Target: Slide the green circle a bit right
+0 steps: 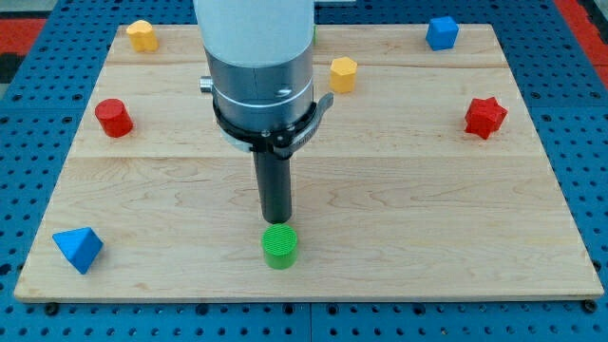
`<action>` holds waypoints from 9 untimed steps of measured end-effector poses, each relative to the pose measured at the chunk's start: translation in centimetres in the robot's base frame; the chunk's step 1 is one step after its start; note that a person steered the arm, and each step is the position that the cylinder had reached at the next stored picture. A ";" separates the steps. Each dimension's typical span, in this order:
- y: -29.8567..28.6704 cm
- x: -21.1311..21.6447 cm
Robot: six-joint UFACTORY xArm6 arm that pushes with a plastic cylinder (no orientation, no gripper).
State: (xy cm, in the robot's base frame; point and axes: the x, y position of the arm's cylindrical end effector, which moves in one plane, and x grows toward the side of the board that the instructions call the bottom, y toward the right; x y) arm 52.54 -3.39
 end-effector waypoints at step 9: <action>-1.5 -5.6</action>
